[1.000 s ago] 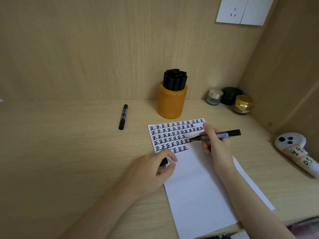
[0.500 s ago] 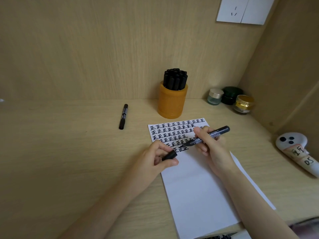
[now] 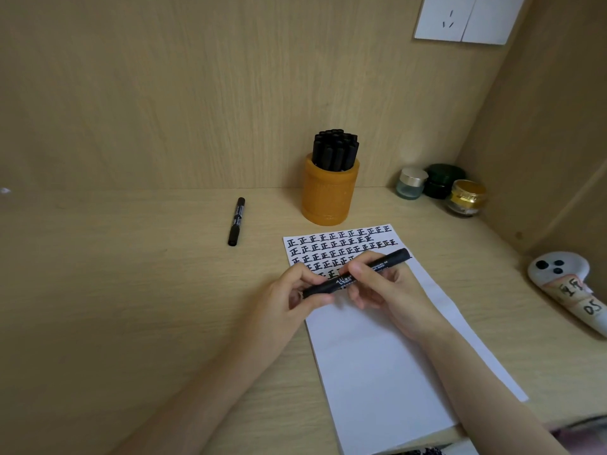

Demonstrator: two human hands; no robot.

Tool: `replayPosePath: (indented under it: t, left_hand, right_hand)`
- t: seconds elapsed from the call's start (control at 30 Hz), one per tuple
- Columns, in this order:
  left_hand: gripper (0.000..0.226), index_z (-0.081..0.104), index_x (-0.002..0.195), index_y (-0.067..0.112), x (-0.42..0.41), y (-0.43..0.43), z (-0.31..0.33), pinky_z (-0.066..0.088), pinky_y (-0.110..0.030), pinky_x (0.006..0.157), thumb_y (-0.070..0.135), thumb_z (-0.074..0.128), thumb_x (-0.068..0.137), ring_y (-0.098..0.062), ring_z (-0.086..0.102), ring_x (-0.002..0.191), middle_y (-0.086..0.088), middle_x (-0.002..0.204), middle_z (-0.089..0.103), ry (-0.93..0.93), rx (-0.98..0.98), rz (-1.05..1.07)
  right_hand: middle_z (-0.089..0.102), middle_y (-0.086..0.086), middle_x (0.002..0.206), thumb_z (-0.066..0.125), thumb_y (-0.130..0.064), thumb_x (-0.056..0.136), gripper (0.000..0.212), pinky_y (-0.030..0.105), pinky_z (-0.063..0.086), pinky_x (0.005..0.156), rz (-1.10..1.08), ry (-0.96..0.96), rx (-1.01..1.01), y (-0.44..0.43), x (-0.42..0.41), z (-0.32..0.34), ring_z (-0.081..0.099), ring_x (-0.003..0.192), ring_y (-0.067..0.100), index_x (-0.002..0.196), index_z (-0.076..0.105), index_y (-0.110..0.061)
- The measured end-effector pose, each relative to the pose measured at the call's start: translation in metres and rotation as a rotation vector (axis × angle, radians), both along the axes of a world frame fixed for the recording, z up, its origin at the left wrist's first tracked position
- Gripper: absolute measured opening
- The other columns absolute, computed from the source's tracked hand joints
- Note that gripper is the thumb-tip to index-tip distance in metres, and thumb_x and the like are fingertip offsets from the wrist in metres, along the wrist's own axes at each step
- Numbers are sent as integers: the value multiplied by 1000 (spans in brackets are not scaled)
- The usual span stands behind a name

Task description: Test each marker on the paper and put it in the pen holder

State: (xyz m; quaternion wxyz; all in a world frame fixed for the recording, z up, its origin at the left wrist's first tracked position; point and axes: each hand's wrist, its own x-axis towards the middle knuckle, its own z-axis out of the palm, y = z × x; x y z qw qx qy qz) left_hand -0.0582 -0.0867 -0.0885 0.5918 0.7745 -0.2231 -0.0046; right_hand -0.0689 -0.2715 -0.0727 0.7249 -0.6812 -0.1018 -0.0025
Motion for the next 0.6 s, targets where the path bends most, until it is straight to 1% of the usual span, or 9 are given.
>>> replayPosePath:
  t: [0.07, 0.1, 0.2, 0.27, 0.33, 0.37, 0.43, 0.5, 0.6]
  left_hand:
    - [15, 61, 82, 22, 0, 0, 2, 39, -18, 63, 15, 73, 78, -1, 52, 64, 17, 85, 71, 1, -49, 10]
    - [15, 61, 82, 21, -1, -1, 3, 40, -16, 64, 12, 73, 77, 0, 54, 64, 17, 85, 71, 7, -70, 12]
    - [21, 61, 80, 26, -2, -4, 4, 46, -17, 71, 9, 73, 77, -6, 64, 77, 13, 87, 72, 2, -106, 38]
    - [24, 61, 79, 27, -2, -4, 3, 46, -12, 71, 7, 73, 77, -2, 64, 78, 11, 84, 73, -12, -127, 56]
    - [24, 61, 79, 26, -1, -4, 4, 44, -10, 69, 5, 72, 77, 0, 63, 76, 9, 83, 73, -20, -126, 50]
    - [23, 60, 79, 24, -1, -4, 4, 45, -11, 70, 5, 72, 77, 1, 63, 75, 11, 81, 73, -20, -123, 41]
    - [21, 60, 80, 23, -1, -5, 4, 47, -15, 73, 5, 71, 78, 2, 64, 77, 19, 79, 72, -15, -123, 30]
    - [20, 60, 81, 21, -2, -5, 4, 48, -18, 77, 4, 70, 79, 2, 65, 79, 21, 79, 72, -6, -137, 23]
    - [20, 60, 82, 21, -1, -6, 3, 48, -17, 78, 4, 70, 79, 0, 66, 79, 20, 79, 72, -2, -129, 23]
  right_hand:
    - [60, 6, 57, 63, -21, 83, 11, 18, 33, 44, -3, -7, 23, 0, -1, 0, 51, 47, 15, 75, 70, -22]
    - [60, 6, 58, 63, -20, 83, 10, 18, 34, 44, -2, -6, 28, 1, -1, 1, 51, 48, 15, 75, 70, -21]
    - [61, 7, 58, 64, -16, 81, 11, 18, 36, 45, -1, -7, 57, 2, 1, -1, 52, 48, 15, 76, 72, -21]
    - [62, 7, 58, 64, -15, 81, 12, 18, 36, 46, -2, -15, 45, 2, 3, -1, 52, 49, 15, 77, 73, -21]
    - [62, 6, 59, 68, -17, 80, 8, 18, 37, 47, 9, -17, 28, 3, 3, 0, 53, 50, 14, 77, 73, -22]
    - [62, 6, 59, 73, -20, 79, 2, 17, 38, 48, 21, -14, 26, 4, 3, 1, 53, 50, 14, 77, 73, -22]
    - [63, 6, 59, 80, -28, 74, 11, 16, 39, 48, 34, -19, 28, 4, 3, 1, 54, 50, 13, 78, 73, -20]
    - [62, 5, 58, 76, -21, 78, 4, 16, 39, 48, 22, -19, 34, 4, 3, 2, 54, 50, 12, 76, 73, -20]
    - [62, 5, 58, 68, -19, 77, 6, 16, 39, 48, 17, -7, 34, 4, 4, 1, 54, 50, 13, 74, 73, -21]
